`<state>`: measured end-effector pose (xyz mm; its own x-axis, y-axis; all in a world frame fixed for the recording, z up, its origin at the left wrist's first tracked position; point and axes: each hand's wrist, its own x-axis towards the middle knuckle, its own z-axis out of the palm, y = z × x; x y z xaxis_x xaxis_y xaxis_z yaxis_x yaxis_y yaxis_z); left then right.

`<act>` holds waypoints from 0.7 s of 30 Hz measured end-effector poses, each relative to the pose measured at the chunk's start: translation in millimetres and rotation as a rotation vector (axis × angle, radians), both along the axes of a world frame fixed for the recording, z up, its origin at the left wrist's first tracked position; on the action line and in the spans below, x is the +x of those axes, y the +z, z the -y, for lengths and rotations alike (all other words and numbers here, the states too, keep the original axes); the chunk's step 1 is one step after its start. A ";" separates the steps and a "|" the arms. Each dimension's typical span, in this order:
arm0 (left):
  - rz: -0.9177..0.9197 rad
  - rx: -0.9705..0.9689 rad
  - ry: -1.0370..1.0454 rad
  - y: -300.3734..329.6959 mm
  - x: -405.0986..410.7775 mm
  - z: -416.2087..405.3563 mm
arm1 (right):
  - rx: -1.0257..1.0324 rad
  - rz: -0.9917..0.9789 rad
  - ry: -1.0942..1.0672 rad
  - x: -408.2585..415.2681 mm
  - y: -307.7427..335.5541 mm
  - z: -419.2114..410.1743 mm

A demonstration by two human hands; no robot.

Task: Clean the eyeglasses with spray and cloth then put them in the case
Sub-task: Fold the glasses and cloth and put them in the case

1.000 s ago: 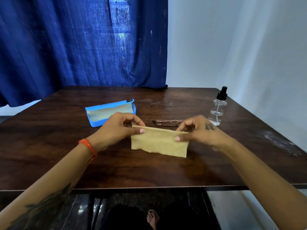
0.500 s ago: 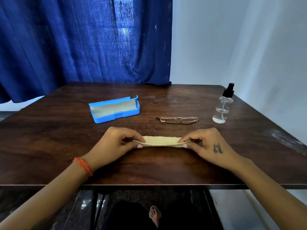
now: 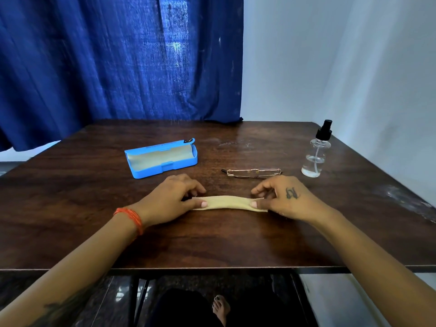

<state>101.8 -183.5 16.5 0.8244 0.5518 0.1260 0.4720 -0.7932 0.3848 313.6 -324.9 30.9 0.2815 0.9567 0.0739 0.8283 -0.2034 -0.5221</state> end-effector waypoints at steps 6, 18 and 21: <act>0.050 -0.070 -0.007 -0.4 -1.9 3.8 | -0.084 0.052 0.054 -6.1 5.7 -1.8; 0.811 -0.473 0.309 6.0 -44.1 -17.4 | 0.349 -0.637 -0.066 -39.8 16.4 -63.4; 0.797 -0.243 0.428 8.1 -53.5 -35.1 | 0.400 -0.568 -0.119 -54.4 13.0 -98.2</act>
<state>48.3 -148.4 24.6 0.2654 0.8736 0.4078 0.2307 -0.4683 0.8529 259.2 -226.7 43.9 0.4822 0.8469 0.2243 0.3896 0.0220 -0.9207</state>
